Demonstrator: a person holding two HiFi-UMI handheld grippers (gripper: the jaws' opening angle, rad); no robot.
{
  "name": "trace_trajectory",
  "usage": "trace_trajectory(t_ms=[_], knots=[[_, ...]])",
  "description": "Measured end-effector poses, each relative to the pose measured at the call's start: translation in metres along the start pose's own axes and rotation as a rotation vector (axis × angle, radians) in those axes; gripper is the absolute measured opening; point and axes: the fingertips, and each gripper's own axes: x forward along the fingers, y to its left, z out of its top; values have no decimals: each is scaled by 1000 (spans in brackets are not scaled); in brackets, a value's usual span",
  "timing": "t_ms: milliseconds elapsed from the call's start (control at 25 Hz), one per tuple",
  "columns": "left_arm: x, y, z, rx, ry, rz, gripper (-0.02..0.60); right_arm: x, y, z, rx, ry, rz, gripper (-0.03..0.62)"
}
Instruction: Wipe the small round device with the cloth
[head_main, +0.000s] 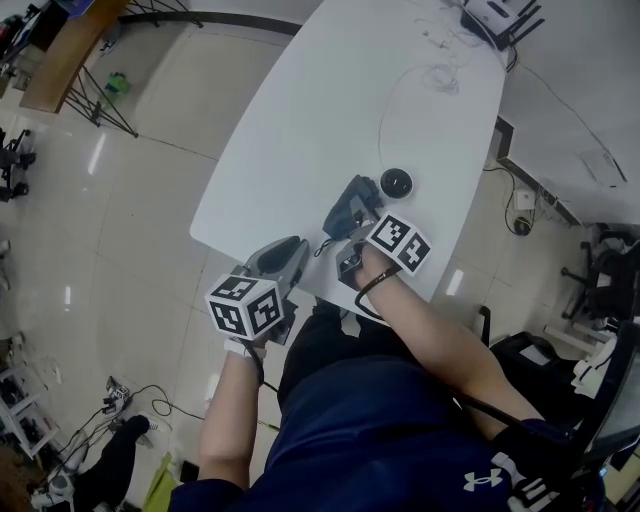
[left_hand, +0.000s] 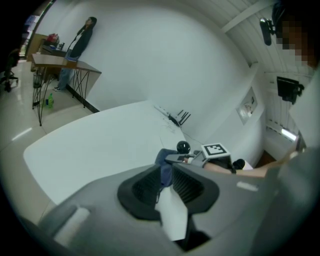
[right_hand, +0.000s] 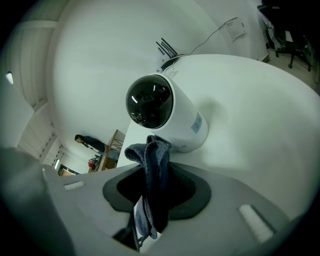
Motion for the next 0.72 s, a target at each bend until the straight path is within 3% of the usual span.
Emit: trace_trajectory(t_ms=[120,240,320,440,480,560,720], knots=[[2,-2,5,-3,-18,-9,71,-15,26,-5,-20,68,89,117],[6,-7,17,6,-50,-26,71,-58,89,17,-174,118,284,117],[8,-10,28,19,-75,-37,71,-92,137,59,-395,84,416,117],[9,-9,41,41,-99,-32,71,-121,184,117,-885,101,520,117],[9,-9,42,49,-104,-29,71,-121,186,125,-1012,160,522,117],[9,-10,41,66,-109,-21,71,-109,175,132,-1117,276,473,117],[10,-19,27,113,-81,-12,72,-74,124,131,-1179,262,185,117]])
